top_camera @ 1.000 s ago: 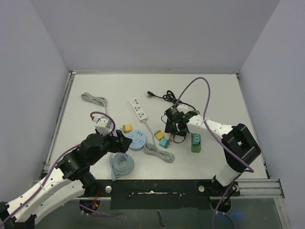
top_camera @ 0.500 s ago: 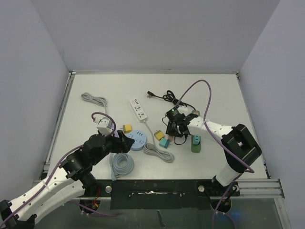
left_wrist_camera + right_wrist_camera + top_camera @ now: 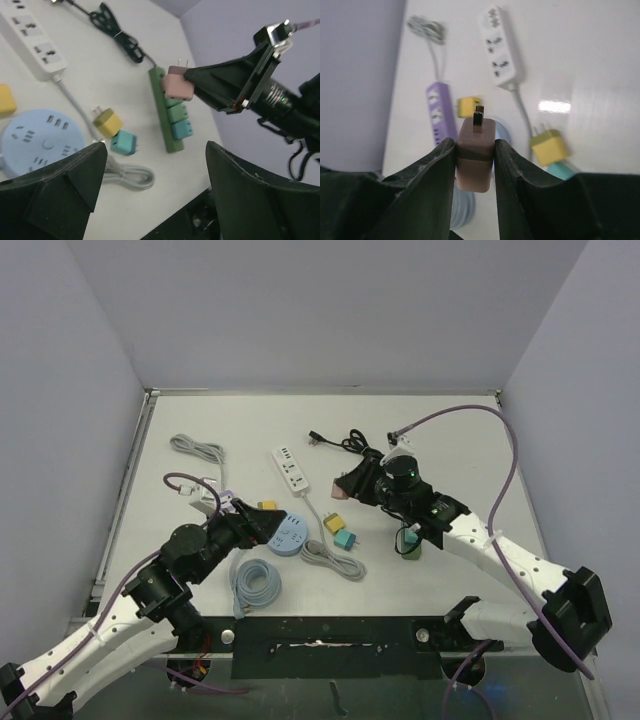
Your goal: Insert the plug
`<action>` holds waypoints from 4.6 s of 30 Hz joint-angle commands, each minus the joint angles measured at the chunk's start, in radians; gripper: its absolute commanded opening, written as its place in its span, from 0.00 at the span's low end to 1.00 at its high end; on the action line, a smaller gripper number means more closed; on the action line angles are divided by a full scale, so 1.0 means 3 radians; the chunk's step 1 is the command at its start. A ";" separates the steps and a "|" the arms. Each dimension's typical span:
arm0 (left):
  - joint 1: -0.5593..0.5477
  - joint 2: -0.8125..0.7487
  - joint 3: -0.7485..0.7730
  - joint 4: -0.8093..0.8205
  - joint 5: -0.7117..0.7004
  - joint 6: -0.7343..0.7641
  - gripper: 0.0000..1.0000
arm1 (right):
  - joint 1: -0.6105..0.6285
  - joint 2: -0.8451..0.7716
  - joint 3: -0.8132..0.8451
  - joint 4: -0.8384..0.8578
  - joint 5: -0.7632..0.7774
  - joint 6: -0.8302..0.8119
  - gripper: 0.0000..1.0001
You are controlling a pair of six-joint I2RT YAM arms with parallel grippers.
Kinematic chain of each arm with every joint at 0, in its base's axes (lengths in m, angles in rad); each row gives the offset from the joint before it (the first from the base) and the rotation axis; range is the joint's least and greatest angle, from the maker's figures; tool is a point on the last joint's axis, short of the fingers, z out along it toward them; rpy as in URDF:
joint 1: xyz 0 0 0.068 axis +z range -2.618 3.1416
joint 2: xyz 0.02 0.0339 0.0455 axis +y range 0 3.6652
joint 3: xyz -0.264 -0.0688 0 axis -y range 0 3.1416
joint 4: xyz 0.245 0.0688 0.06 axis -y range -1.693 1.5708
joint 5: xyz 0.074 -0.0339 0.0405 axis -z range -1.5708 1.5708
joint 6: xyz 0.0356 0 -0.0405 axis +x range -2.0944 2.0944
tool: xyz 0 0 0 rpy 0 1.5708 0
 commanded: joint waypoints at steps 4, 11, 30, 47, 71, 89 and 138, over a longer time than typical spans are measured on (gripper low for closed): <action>0.0010 0.0034 -0.0201 0.1684 0.0190 -0.0645 0.78 | 0.0132 -0.0553 -0.0140 0.1535 -0.0638 0.0200 0.19; 0.0010 0.0644 -0.0092 0.2699 0.0670 -0.0515 0.77 | 0.0251 -0.0555 -0.0155 0.2194 -0.0873 0.0299 0.19; 0.0012 0.1139 -0.0053 0.3605 0.0796 -0.0434 0.48 | 0.0332 -0.0550 -0.0521 0.2929 -0.1289 0.0575 0.20; 0.0165 0.0899 0.0568 0.1734 0.1731 0.0636 0.15 | 0.0286 -0.0776 -0.0021 0.1603 -0.1495 -0.0167 0.65; 0.0438 0.0895 0.0691 0.1695 0.2612 0.0294 0.08 | 0.0290 -0.0798 -0.0482 0.1932 -0.2380 -0.0396 0.64; 0.0506 0.0758 0.0743 0.1511 0.2620 0.0299 0.15 | 0.0409 -0.0627 -0.0452 0.2153 -0.2877 -0.0469 0.18; 0.0683 0.1346 0.0964 -0.0598 0.0717 0.1652 0.00 | -0.0090 -0.1387 -0.0928 0.0611 -0.1374 -0.1086 0.76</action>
